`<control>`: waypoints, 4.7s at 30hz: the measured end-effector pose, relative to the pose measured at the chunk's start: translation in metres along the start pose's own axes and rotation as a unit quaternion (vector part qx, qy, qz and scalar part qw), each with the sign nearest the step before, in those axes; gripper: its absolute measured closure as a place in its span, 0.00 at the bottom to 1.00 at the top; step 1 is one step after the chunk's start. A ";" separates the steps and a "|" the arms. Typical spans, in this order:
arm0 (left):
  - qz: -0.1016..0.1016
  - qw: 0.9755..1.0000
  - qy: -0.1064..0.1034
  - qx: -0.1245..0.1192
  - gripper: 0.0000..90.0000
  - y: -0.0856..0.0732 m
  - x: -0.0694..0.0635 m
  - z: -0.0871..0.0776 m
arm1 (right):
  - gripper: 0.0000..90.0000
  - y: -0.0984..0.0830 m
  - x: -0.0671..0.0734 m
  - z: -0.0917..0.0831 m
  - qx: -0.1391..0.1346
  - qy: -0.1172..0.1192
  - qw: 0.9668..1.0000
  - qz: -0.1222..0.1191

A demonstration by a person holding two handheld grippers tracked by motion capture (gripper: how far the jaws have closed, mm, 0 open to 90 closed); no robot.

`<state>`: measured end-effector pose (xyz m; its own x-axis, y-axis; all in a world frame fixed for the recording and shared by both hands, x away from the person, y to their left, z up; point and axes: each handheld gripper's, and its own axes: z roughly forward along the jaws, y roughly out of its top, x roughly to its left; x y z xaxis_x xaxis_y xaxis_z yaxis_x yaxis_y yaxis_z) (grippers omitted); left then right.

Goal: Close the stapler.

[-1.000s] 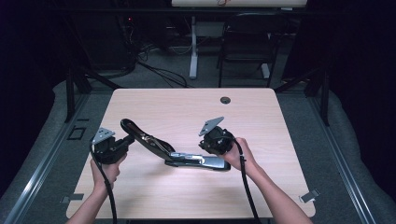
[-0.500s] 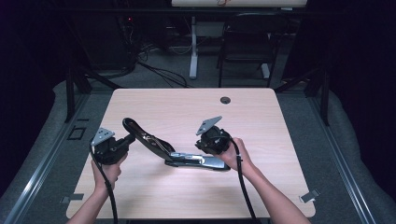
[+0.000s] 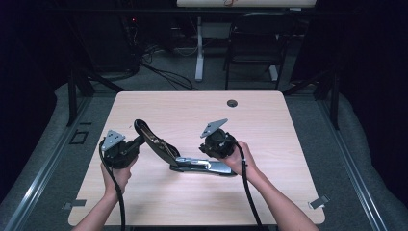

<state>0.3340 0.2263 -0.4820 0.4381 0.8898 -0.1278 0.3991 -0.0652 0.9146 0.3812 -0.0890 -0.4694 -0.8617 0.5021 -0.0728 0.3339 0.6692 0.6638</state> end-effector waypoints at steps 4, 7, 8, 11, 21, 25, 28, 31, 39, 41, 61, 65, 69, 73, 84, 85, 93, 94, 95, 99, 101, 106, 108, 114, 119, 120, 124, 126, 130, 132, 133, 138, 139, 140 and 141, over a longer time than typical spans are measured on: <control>0.004 1.000 -0.007 -0.004 1.00 0.001 -0.005 0.001 | 0.94 0.001 0.001 0.000 -0.006 0.000 1.000 0.003; 0.009 1.000 -0.014 -0.004 1.00 0.002 -0.010 0.004 | 0.94 0.002 0.001 -0.001 -0.009 -0.002 1.000 0.004; 0.013 1.000 -0.019 -0.003 1.00 0.002 -0.012 0.005 | 0.94 0.002 0.001 -0.002 -0.007 -0.004 1.000 0.000; 0.021 0.999 -0.027 0.000 1.00 0.002 -0.017 0.009 | 0.94 0.002 0.001 -0.003 -0.015 -0.004 1.000 0.005; 0.041 0.998 -0.046 0.010 1.00 0.001 -0.030 0.022 | 0.93 0.005 -0.001 -0.011 -0.031 -0.007 0.999 0.007; 0.049 0.997 -0.056 0.022 1.00 0.000 -0.035 0.027 | 0.93 0.008 0.000 -0.015 -0.036 -0.006 0.999 0.005; 0.057 0.996 -0.063 0.030 1.00 -0.003 -0.039 0.031 | 0.93 0.009 0.001 -0.019 -0.044 -0.003 0.999 0.007; 0.069 0.994 -0.073 0.048 0.99 -0.005 -0.044 0.036 | 0.93 0.011 0.002 -0.023 -0.056 -0.006 0.998 0.007; 0.096 0.986 -0.100 0.096 0.99 -0.016 -0.058 0.057 | 0.97 -0.001 -0.011 -0.030 -0.069 -0.022 0.997 0.034; 0.104 0.985 -0.097 0.101 0.99 -0.017 -0.060 0.058 | 0.97 -0.005 -0.015 -0.031 -0.067 -0.022 0.997 0.039; 0.065 0.983 -0.108 0.135 0.90 -0.020 -0.042 0.065 | 0.97 -0.035 -0.027 -0.036 -0.044 -0.031 0.997 0.052; 0.063 0.981 -0.105 0.149 0.81 -0.018 -0.036 0.065 | 0.97 -0.044 -0.030 -0.034 -0.030 -0.023 0.998 0.056; 0.043 0.982 -0.086 0.160 0.63 -0.016 -0.034 0.067 | 0.97 -0.050 -0.029 -0.032 -0.022 -0.026 0.998 0.058; 0.036 0.981 -0.072 0.176 0.48 -0.016 -0.030 0.069 | 0.97 -0.053 -0.029 -0.031 -0.011 -0.028 0.998 0.060; 0.026 0.979 -0.064 0.192 0.38 -0.017 -0.026 0.072 | 0.96 -0.060 -0.039 -0.023 0.014 -0.028 0.997 0.076; 0.027 0.979 -0.064 0.193 0.37 -0.017 -0.026 0.072 | 0.96 -0.061 -0.039 -0.023 0.019 -0.025 0.997 0.074; 0.022 0.977 -0.059 0.203 0.30 -0.018 -0.022 0.073 | 0.94 -0.065 -0.042 -0.020 0.033 -0.023 0.996 0.077; 0.021 0.978 -0.056 0.200 0.29 -0.018 -0.022 0.073 | 0.94 -0.066 -0.042 -0.020 0.033 -0.023 0.996 0.078; 0.020 0.978 -0.056 0.200 0.28 -0.019 -0.021 0.073 | 0.94 -0.066 -0.042 -0.020 0.033 -0.025 0.996 0.079; 0.018 0.978 -0.052 0.200 0.24 -0.018 -0.018 0.073 | 0.94 -0.068 -0.042 -0.019 0.040 -0.024 0.996 0.080; 0.013 0.978 -0.051 0.203 0.23 -0.018 -0.016 0.072 | 0.94 -0.070 -0.041 -0.018 0.046 -0.024 0.996 0.078; 0.012 0.978 -0.048 0.205 0.22 -0.019 -0.015 0.074 | 0.93 -0.080 -0.040 -0.013 0.068 -0.019 0.995 0.073; 0.014 0.977 -0.048 0.205 0.22 -0.019 -0.016 0.074 | 0.93 -0.082 -0.038 -0.011 0.076 -0.017 0.994 0.076; 0.015 0.977 -0.049 0.208 0.22 -0.019 -0.015 0.074 | 0.93 -0.087 -0.037 -0.007 0.096 -0.019 0.993 0.070; 0.014 0.977 -0.048 0.206 0.22 -0.019 -0.014 0.074 | 0.93 -0.095 -0.040 -0.009 0.104 -0.017 0.991 0.079; 0.014 0.977 -0.049 0.208 0.22 -0.019 -0.014 0.074 | 0.93 -0.096 -0.041 -0.011 0.107 -0.023 0.991 0.078; 0.014 0.977 -0.049 0.209 0.21 -0.019 -0.014 0.074 | 0.93 -0.096 -0.049 -0.019 0.109 -0.050 0.989 0.087; 0.014 0.977 -0.047 0.208 0.21 -0.019 -0.014 0.074 | 0.93 -0.095 -0.052 -0.026 0.101 -0.073 0.988 0.093; 0.013 0.977 -0.047 0.208 0.20 -0.019 -0.014 0.074 | 0.93 -0.086 -0.055 -0.050 0.045 -0.095 0.989 0.107; 0.013 0.977 -0.047 0.208 0.20 -0.019 -0.014 0.074 | 0.92 -0.080 -0.051 -0.062 0.007 -0.086 0.990 0.108; 0.014 0.977 -0.047 0.208 0.20 -0.019 -0.014 0.074 | 0.92 -0.077 -0.048 -0.066 -0.006 -0.079 0.991 0.105; 0.016 0.977 -0.046 0.209 0.20 -0.020 -0.014 0.075 | 0.92 -0.065 -0.033 -0.071 -0.024 -0.048 0.995 0.084; 0.017 0.977 -0.045 0.208 0.20 -0.020 -0.014 0.075 | 0.92 -0.061 -0.027 -0.066 -0.012 -0.039 0.997 0.071; 0.017 0.977 -0.046 0.209 0.20 -0.020 -0.014 0.075 | 0.92 -0.061 -0.025 -0.063 -0.008 -0.035 0.997 0.068; 0.017 0.977 -0.046 0.209 0.20 -0.020 -0.014 0.075 | 0.92 -0.060 -0.023 -0.061 0.000 -0.035 0.997 0.064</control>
<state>0.3799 0.1811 -0.5268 0.5199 0.8407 -0.1514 0.6684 -0.2900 0.6849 0.3579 -0.1746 -0.4620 -0.7832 0.6205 -0.0390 0.4400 0.5975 0.6703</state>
